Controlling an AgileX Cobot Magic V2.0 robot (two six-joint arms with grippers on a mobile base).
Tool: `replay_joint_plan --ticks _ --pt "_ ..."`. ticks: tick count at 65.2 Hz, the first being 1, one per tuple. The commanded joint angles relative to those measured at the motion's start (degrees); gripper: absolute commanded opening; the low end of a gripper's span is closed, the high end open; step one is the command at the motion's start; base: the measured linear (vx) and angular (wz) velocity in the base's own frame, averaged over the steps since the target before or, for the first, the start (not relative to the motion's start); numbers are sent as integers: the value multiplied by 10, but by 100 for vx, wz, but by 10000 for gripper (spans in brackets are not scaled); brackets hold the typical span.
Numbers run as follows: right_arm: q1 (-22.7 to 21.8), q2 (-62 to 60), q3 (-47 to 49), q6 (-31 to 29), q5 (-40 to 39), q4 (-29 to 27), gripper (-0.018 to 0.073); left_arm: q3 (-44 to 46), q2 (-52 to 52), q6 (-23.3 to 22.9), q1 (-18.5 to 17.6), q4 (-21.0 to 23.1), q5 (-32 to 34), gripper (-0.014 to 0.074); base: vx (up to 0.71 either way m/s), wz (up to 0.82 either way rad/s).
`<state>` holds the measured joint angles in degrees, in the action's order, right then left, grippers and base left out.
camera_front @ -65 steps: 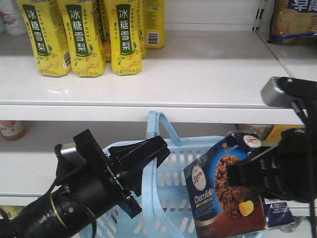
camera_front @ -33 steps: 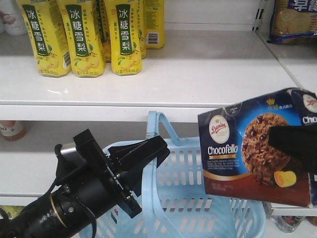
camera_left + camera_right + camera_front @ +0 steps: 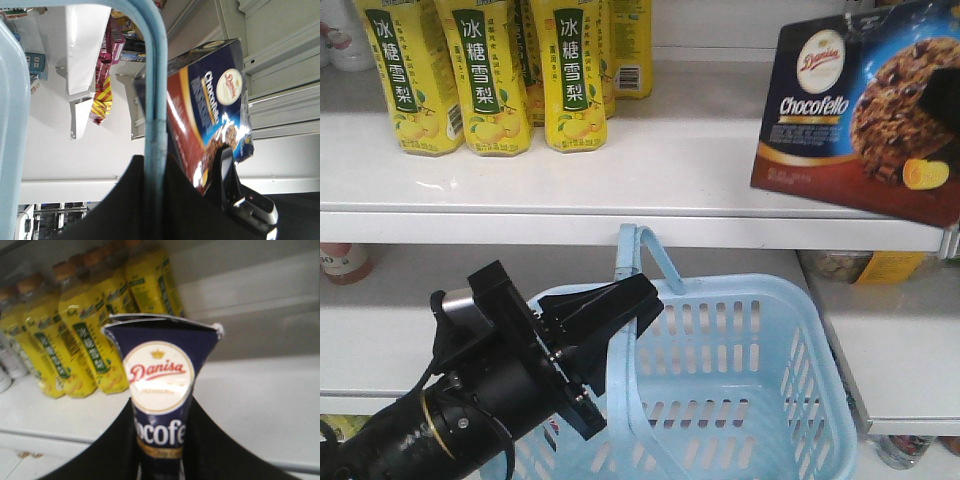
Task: Left arm holds basket, right arm returns cookies
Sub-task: 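Lift the Chocofello box out of the basket with the right gripper, then place the box upright on the shelf beside the yellow bottles, right gripper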
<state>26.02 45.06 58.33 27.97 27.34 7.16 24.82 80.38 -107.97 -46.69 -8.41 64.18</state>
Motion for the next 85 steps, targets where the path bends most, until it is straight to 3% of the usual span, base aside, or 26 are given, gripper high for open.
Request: replay_joint_plan --ticks 1,23,43,50,71,85 --pt "-30 13 19 -8 -100 21 -6 16 -18 4 4 35 144 0 0 0" --pt "-62 103 19 -32 -216 57 -6 16 -18 4 4 35 144 0 0 0" --pt "-62 185 19 -131 -319 64 -6 16 -18 4 4 35 144 0 0 0" --pt "-63 213 19 -157 -339 63 -6 16 -18 4 4 35 144 0 0 0" --pt "-128 258 18 -159 -384 56 -6 16 -18 4 4 35 144 0 0 0" --pt "-129 282 18 -171 -388 56 -6 16 -18 4 4 35 144 0 0 0"
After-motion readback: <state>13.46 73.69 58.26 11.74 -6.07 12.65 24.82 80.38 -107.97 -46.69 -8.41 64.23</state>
